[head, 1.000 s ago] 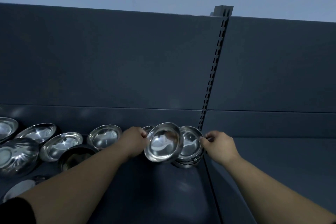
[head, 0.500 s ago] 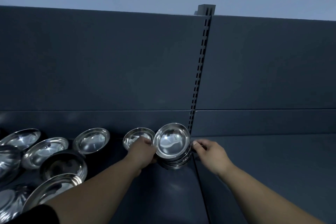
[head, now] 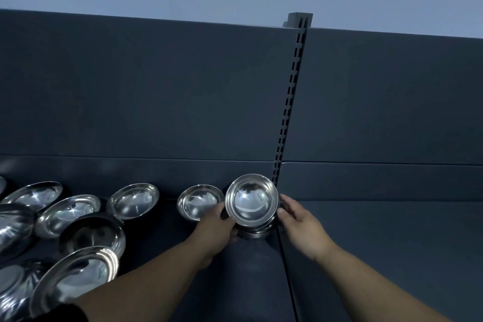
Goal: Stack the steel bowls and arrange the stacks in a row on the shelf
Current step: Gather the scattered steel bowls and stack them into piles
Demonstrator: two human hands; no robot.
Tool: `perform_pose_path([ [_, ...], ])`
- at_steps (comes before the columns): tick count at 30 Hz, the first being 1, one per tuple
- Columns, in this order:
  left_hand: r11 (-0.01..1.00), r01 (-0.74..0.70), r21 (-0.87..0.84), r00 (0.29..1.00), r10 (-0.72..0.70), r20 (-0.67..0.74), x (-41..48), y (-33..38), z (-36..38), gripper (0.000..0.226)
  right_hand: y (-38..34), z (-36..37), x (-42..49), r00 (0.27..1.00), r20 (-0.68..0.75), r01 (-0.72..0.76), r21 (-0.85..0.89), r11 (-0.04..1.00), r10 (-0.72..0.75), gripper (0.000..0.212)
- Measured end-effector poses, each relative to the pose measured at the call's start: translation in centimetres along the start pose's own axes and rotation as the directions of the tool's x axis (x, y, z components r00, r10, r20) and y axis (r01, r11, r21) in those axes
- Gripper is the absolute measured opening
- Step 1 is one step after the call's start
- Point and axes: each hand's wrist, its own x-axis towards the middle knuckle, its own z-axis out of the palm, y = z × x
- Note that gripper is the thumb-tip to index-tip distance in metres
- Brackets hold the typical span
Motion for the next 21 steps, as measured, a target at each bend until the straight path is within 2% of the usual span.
perform_pose_path([
  [5, 0.990, -0.087, 0.113, 0.995, 0.091, -0.037, -0.4, 0.1, 0.2, 0.034, 0.2, -0.2, -0.6, 0.996, 0.083, 0.022, -0.043, 0.999, -0.018, 0.058],
  [15, 0.983, -0.121, 0.139, 0.980, 0.140, -0.141, -0.7, 0.3, 1.1, 0.036, 1.8, -0.4, -0.5, 0.994, 0.107, 0.058, -0.176, 0.983, -0.039, 0.063],
  [21, 0.958, -0.138, 0.250, 0.973, 0.178, -0.145, -1.1, 0.5, 1.5, 0.048, 2.0, -0.6, -1.0, 0.988, 0.127, 0.118, -0.211, 0.970, -0.093, 0.068],
])
